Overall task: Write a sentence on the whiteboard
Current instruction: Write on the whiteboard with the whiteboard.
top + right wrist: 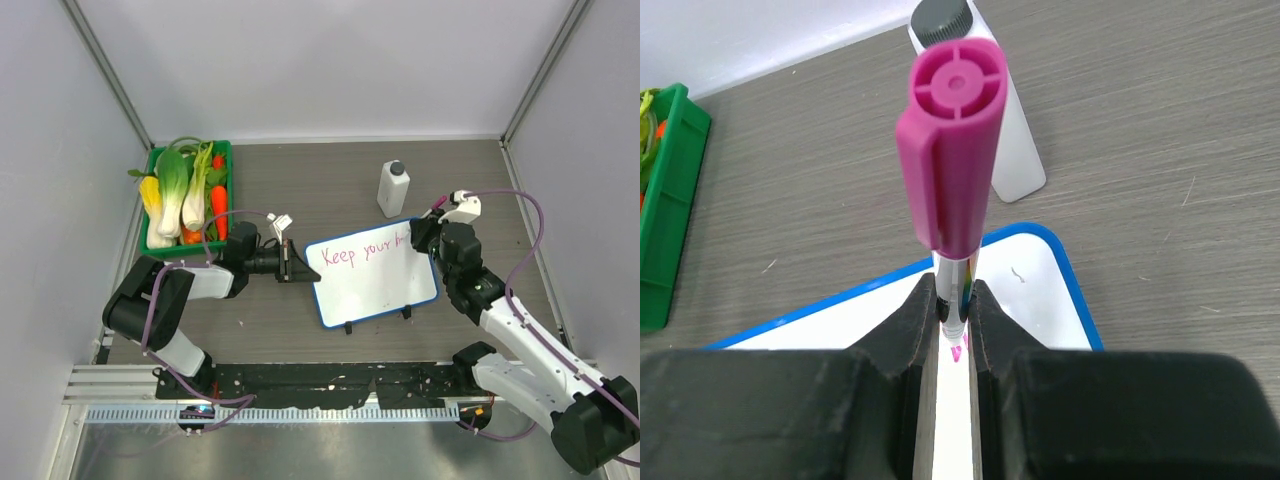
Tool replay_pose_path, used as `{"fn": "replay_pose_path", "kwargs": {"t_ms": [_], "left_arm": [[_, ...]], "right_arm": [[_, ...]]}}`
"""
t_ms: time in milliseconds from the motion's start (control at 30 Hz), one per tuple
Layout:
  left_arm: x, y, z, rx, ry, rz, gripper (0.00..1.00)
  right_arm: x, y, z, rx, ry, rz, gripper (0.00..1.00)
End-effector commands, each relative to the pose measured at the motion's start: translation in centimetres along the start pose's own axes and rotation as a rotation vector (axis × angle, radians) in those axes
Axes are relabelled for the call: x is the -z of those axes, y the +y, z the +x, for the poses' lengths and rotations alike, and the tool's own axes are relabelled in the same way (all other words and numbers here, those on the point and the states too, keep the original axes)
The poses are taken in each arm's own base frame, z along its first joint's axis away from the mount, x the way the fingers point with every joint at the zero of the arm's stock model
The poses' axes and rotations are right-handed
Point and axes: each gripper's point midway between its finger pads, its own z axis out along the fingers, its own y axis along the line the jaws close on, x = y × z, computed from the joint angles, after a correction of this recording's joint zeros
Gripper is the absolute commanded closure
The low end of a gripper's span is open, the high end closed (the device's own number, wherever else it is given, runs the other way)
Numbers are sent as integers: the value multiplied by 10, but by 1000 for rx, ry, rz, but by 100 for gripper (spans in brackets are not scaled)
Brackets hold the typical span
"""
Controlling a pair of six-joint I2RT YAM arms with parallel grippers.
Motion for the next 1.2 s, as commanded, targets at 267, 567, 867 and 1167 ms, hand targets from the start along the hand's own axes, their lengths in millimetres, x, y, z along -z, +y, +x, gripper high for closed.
{"fn": "replay_pose_path", "kwargs": {"t_ms": [267, 567, 867, 1167], "left_arm": [[-3, 14, 19, 31, 47, -60, 100], [-3, 15, 20, 34, 48, -61, 100], [-3, 13, 19, 30, 49, -55, 100], [-3, 12, 18, 29, 47, -54, 100]], "right_arm": [[-13, 8, -23, -30, -53, 17, 98], [-15, -7, -3, -21, -22, 64, 99], [-19, -10, 0, -14, -11, 76, 98], [-19, -14, 0, 0, -9, 96, 99]]}}
